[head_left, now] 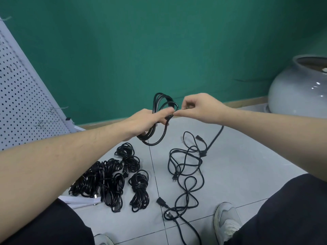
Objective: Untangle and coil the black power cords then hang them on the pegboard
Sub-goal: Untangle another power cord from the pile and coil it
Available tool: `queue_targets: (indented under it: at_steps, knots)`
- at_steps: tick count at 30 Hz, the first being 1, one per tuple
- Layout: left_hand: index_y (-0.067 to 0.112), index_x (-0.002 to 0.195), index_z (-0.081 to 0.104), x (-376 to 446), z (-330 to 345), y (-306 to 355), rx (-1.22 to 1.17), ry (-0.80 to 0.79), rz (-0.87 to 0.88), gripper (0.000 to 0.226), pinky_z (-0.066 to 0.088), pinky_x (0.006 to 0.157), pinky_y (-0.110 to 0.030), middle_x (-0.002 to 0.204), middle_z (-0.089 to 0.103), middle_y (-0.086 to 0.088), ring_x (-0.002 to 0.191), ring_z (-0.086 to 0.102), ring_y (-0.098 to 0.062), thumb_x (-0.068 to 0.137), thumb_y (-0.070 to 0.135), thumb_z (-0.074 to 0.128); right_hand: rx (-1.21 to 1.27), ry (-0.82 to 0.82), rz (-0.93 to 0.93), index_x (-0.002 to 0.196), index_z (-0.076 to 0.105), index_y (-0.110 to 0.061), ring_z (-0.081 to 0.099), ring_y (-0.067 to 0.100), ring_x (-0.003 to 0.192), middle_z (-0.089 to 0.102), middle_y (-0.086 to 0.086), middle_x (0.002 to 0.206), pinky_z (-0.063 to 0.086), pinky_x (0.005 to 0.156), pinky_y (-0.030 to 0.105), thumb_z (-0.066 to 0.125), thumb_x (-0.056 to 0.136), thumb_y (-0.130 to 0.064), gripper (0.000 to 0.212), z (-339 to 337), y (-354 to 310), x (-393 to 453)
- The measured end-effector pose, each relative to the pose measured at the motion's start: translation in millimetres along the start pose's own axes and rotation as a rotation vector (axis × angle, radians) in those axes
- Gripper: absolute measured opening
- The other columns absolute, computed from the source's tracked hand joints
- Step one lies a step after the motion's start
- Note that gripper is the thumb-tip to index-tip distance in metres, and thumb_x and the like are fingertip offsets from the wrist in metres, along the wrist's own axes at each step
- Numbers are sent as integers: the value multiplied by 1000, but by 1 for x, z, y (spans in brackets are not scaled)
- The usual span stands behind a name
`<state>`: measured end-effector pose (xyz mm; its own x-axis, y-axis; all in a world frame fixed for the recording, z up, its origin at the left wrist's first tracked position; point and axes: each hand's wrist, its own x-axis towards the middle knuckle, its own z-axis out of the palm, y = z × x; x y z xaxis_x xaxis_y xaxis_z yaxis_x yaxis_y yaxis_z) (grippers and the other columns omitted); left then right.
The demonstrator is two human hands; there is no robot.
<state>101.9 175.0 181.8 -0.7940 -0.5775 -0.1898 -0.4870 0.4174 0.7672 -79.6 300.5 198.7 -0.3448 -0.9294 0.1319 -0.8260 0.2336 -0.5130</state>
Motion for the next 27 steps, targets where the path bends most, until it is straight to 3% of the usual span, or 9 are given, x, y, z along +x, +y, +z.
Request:
queue_targets:
  at_steps: [2, 4, 10, 15, 18, 20, 22, 24, 27]
  knots:
    - [22, 73, 62, -1, 4, 3, 78, -85, 62, 45, 36, 60, -21, 66, 54, 15, 62, 50, -2, 81, 66, 73, -94, 94, 55, 64, 46, -18, 37, 13, 55, 43, -8, 54, 31, 55, 32, 74, 69, -73, 62, -3, -2, 1]
    - [19, 72, 52, -1, 8, 1, 161, -151, 114, 38, 30, 49, -15, 62, 49, 12, 51, 40, -2, 83, 40, 82, -50, 83, 54, 62, 41, -18, 33, 13, 53, 39, -8, 53, 28, 52, 31, 77, 68, -70, 64, -5, -5, 1]
    - [19, 74, 46, -6, 8, -6, 182, -201, 71, 24, 29, 55, -26, 70, 44, 5, 64, 37, -13, 93, 17, 61, 260, -46, -39, 77, 56, -12, 31, 6, 52, 41, -6, 64, 28, 49, 16, 71, 93, -41, 35, -5, -7, -1]
    - [18, 72, 63, -8, 8, -2, 119, -103, 52, 20, 30, 50, -24, 54, 45, 13, 52, 39, -11, 90, 24, 57, 266, 139, -38, 75, 51, -9, 31, 6, 53, 39, -7, 63, 28, 52, 17, 72, 91, -42, 43, -1, -8, 8]
    - [14, 77, 70, -11, 7, 3, 85, -135, 43, 22, 30, 57, -30, 65, 43, 1, 60, 37, -16, 82, 35, 63, 251, 163, -3, 75, 49, -10, 31, 6, 55, 40, -5, 65, 28, 52, 18, 74, 88, -49, 48, 0, -2, 12]
    - [19, 75, 71, -14, 9, 2, 88, -190, 53, 30, 36, 66, -38, 77, 53, -18, 69, 44, -23, 70, 47, 60, 236, 104, 3, 85, 56, -8, 42, 6, 64, 52, -4, 76, 34, 60, 15, 71, 89, -50, 45, 3, 4, 11]
    - [27, 67, 68, -16, 11, 0, 123, -219, 75, 26, 42, 77, -45, 101, 65, -23, 81, 51, -30, 67, 49, 55, 292, -17, 17, 105, 64, -17, 58, -2, 88, 66, -11, 100, 39, 82, 10, 71, 87, -52, 40, 4, 8, 7]
    - [29, 63, 65, -17, 10, 0, 108, -223, 71, 22, 36, 66, -36, 87, 61, -19, 69, 44, -21, 71, 43, 52, 237, -144, -5, 130, 56, -30, 57, -14, 107, 64, -18, 120, 39, 99, 14, 76, 76, -58, 64, 1, 11, 3]
    - [25, 68, 66, -17, 9, -3, 91, -270, 63, 26, 27, 51, -28, 61, 43, 6, 54, 36, -13, 78, 42, 50, 52, -269, -23, 145, 41, -41, 58, -18, 86, 66, -22, 113, 38, 83, 2, 85, 77, -44, 81, 2, 10, 2]
